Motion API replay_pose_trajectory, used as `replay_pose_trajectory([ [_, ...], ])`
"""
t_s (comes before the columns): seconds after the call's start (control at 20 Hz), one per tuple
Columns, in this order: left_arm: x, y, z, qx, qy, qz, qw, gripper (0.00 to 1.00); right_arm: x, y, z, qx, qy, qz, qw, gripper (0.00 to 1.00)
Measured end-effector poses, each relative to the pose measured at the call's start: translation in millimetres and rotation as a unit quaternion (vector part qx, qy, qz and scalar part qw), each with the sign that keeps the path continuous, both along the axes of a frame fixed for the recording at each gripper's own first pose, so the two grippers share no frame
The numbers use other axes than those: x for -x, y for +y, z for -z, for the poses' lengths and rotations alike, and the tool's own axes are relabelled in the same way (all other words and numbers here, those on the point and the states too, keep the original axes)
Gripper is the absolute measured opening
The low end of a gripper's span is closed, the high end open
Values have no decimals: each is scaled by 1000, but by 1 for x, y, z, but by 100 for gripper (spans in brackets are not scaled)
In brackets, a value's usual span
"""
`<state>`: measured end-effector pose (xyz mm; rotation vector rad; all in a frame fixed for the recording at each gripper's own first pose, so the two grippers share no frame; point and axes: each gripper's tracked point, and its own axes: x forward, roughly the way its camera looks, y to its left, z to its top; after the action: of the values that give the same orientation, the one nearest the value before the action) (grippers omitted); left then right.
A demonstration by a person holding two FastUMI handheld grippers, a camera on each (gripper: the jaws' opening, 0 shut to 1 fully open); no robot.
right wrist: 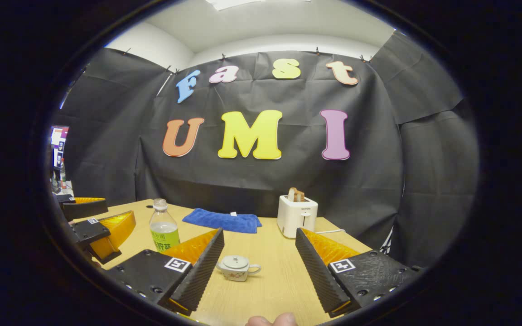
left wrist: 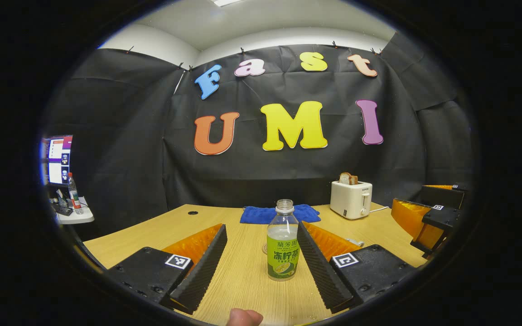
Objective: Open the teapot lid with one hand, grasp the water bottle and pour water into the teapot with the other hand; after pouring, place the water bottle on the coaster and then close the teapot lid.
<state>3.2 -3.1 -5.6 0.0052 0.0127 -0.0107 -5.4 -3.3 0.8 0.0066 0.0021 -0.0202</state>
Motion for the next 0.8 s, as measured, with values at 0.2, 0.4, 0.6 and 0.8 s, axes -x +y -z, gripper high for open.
replay_pose_trajectory([
  [0.2,-1,2,1,1,2,0,1000,97,-1,0,3,4,4,1,1000,95],
  [0.4,-1,3,1,-2,1,-1,1000,97,-5,3,9,4,11,-2,1000,95],
  [0.6,-2,5,2,-2,4,-2,1000,97,-12,4,17,1,19,-5,1000,95],
  [0.8,-2,7,1,-4,3,-3,1000,97,-25,6,27,0,28,-8,1000,95],
])
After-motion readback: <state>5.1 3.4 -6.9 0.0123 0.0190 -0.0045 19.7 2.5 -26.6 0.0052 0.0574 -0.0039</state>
